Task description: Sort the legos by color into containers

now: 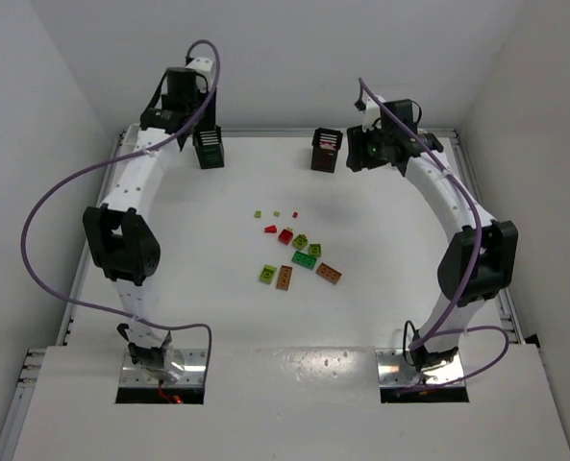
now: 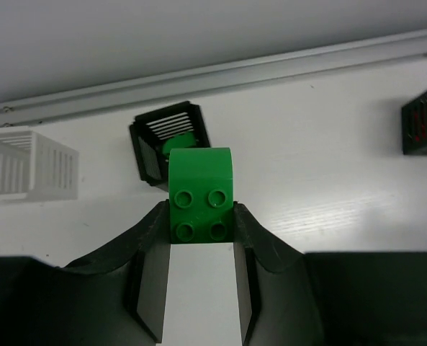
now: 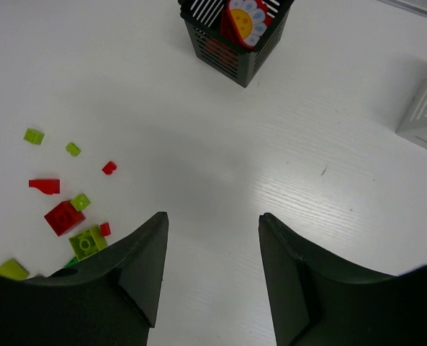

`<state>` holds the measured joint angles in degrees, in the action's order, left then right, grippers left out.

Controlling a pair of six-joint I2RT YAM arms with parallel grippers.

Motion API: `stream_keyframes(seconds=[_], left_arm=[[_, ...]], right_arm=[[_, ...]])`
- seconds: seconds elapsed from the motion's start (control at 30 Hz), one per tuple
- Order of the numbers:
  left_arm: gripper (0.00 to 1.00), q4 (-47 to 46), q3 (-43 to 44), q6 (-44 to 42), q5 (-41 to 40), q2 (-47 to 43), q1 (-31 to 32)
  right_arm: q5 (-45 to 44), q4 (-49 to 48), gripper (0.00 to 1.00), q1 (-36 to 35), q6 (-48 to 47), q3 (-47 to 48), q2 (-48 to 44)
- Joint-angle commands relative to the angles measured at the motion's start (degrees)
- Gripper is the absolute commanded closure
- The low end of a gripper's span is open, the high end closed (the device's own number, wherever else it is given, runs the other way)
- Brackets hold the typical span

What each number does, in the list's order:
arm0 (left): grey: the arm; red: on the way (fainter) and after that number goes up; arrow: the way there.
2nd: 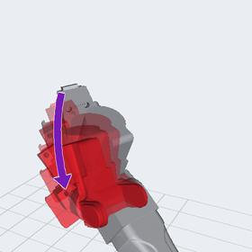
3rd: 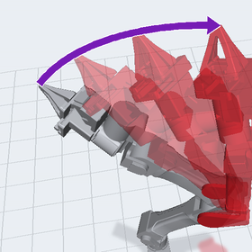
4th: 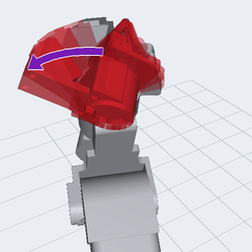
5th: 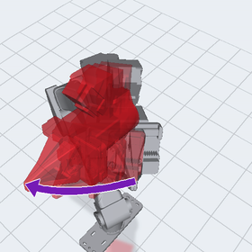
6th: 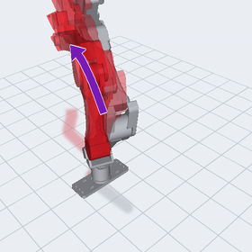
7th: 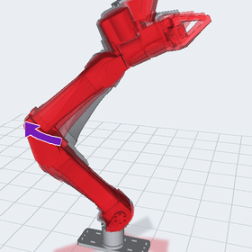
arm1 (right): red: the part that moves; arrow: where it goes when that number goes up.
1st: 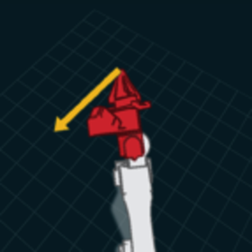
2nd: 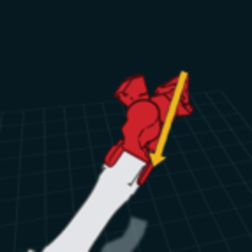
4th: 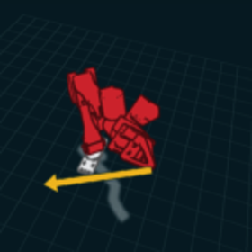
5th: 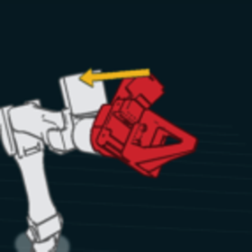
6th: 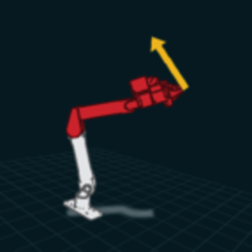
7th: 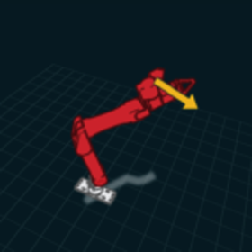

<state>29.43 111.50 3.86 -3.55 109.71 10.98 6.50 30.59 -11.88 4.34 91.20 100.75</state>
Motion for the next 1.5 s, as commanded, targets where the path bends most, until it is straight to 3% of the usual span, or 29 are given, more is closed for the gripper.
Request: stream_keyframes(seconds=[0.0,0.13,0.5,0.53,0.67,0.8,0.87,1.07,1.17,1.3,1.47], left_arm=[[0.83,1.51,3.80,1.58,-0.58,4.62,-3.06],[0.83,1.51,11.17,4.67,3.45,10.86,-5.97],[0.73,-0.07,17.17,4.05,2.06,18.87,-7.20],[0.70,-0.07,17.17,4.05,2.06,19.57,-7.20],[0.35,-0.60,17.17,4.05,0.57,20.71,-7.20],[0.21,-0.60,17.70,4.05,-0.92,20.72,-7.20],[0.19,-0.60,17.70,3.44,-0.93,18.88,-7.20],[0.19,-0.60,9.63,3.44,0.73,9.05,-7.20],[0.16,-1.22,1.54,6.85,0.74,-3.23,-7.81],[0.00,-1.22,-8.74,9.06,7.05,-13.10,-8.96],[0.00,-1.74,-22.45,9.59,15.68,-27.76,-10.10]], right_arm=[[2.90,-0.27,0.46,-0.43,0.67,2.32,0.76],[2.90,-0.27,0.46,-0.43,0.67,1.79,0.76],[2.90,0.26,0.46,-0.43,0.67,0.65,0.76],[2.90,0.26,0.46,-0.43,0.15,0.65,0.76],[6.76,2.01,0.46,-0.43,-2.48,0.04,0.76],[14.14,4.65,0.46,-0.95,-7.05,-2.86,0.07],[17.48,5.44,0.46,-1.66,-8.99,-6.37,-0.81],[16.09,6.68,0.48,-7.18,-12.77,-16.39,-5.11],[12.67,4.23,0.48,-10.70,-13.30,-21.57,-8.10],[11.26,4.22,0.44,-13.87,-13.92,-21.59,-7.59],[8.63,3.53,0.35,-18.26,-13.92,-19.57,-5.12]])
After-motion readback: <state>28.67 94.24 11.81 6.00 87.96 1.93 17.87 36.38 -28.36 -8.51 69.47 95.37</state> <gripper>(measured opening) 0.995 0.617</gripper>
